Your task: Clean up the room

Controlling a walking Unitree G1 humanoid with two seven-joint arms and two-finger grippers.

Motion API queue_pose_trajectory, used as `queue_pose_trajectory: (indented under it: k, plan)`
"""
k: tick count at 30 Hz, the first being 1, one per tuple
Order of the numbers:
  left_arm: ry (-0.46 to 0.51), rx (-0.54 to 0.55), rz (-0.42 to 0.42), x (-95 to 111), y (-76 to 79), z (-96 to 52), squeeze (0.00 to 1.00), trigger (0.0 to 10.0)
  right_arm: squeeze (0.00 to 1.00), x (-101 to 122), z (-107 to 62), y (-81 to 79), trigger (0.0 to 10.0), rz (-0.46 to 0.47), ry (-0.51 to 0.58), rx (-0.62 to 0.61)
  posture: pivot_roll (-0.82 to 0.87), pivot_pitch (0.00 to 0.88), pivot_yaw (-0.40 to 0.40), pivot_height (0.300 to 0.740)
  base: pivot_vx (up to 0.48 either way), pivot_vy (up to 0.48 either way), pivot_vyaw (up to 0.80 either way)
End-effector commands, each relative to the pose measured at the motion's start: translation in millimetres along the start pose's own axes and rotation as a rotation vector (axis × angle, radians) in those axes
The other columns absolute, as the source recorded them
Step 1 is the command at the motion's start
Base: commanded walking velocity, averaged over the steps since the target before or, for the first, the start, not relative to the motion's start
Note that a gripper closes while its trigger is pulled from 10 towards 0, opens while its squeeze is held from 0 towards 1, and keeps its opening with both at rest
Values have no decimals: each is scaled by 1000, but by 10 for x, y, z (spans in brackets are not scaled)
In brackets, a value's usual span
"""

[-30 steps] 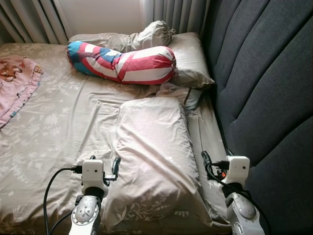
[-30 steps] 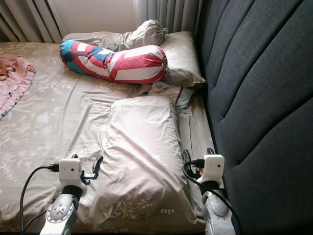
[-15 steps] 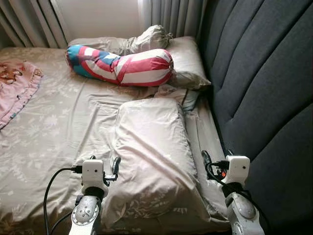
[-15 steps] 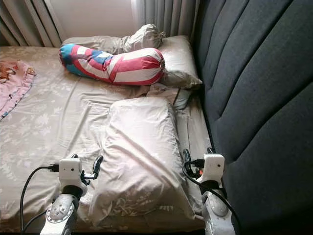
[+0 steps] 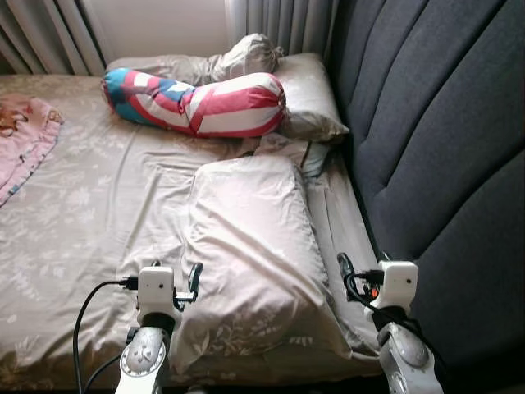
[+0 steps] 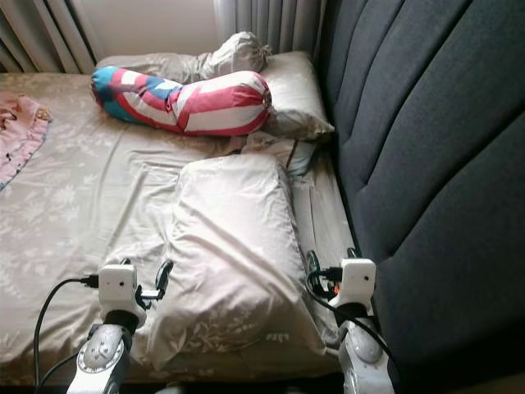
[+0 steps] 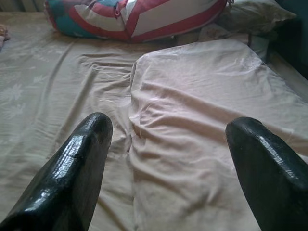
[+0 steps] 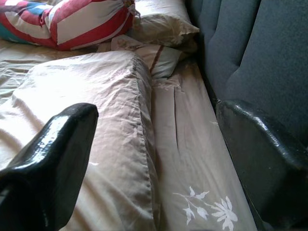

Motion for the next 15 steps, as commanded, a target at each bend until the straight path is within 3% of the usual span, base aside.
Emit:
queue_pose_trajectory:
  k: [1,15]
  plan:
    - [8,-9,2,31,26,4,0,10000,0,-43,-14,23,10000,2,-17,-10,-125,94,-53,672,0,0,0]
    - [12,-13,0,46,33,9,0,10000,0,-47,-8,13,10000,2,-16,-5,-123,87,-51,672,0,0,0]
Point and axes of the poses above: a point about 5 cm out from each wrist's last joint towards the gripper, its own z axis pointing out of the wrist towards the gripper, its own x axis along the axis of the wrist's last joint, y = z × x, the point moved 4 cm from there along z, pointing out of the wrist towards the gripper, and after that the axes turned 14 degrees about z, right-handed, at the moved point
